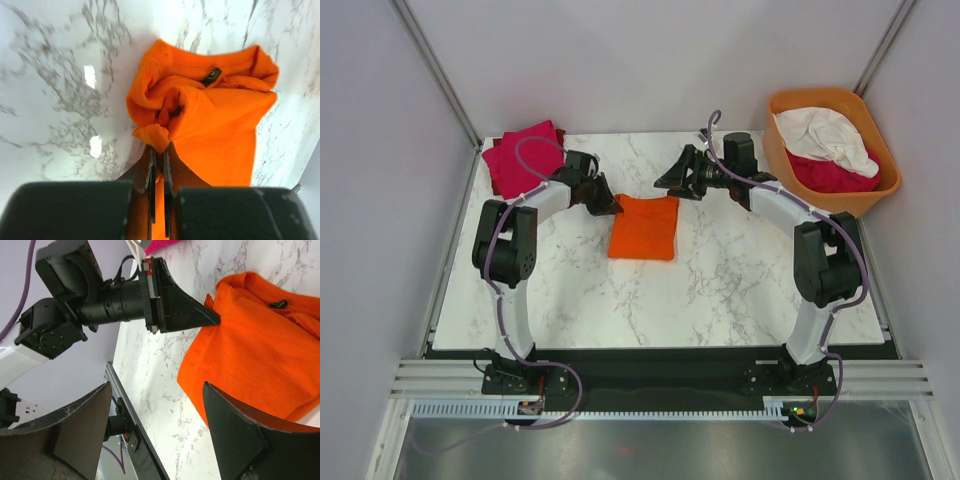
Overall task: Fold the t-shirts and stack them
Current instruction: Neatly place the folded tshirt to the corner
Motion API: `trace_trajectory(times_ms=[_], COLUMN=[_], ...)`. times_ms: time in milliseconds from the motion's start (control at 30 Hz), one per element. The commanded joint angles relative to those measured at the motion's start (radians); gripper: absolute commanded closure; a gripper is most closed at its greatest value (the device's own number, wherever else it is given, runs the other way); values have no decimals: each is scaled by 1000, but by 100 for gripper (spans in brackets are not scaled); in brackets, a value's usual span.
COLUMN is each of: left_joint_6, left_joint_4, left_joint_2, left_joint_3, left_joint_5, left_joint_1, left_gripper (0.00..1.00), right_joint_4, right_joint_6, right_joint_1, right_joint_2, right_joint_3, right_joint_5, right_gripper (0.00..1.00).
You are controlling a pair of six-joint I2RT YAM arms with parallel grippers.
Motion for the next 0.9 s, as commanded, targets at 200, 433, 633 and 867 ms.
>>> trace_trajectory(times_ms=[200, 433, 633, 867], left_joint_6=[163, 170, 145, 150], left_joint_4=[-89, -172, -255, -321], left_joint_2=[-55, -11, 116, 215], left_joint_3=[163, 392, 622, 829], left_joint_5=[6, 73, 139, 149], left_joint_1=[75, 196, 263, 351], left_gripper=[98, 98, 98, 98], right_joint_4=[26, 34, 48, 63], right_joint_6=[-20, -20, -13, -7], right_joint_1=[-11, -9, -9, -9], right_joint_2=[-65, -74, -77, -73], right_joint_3=[-9, -16, -22, -29], right_joint_5=[-16, -16, -19, -18], right_gripper=[18, 18, 18, 18])
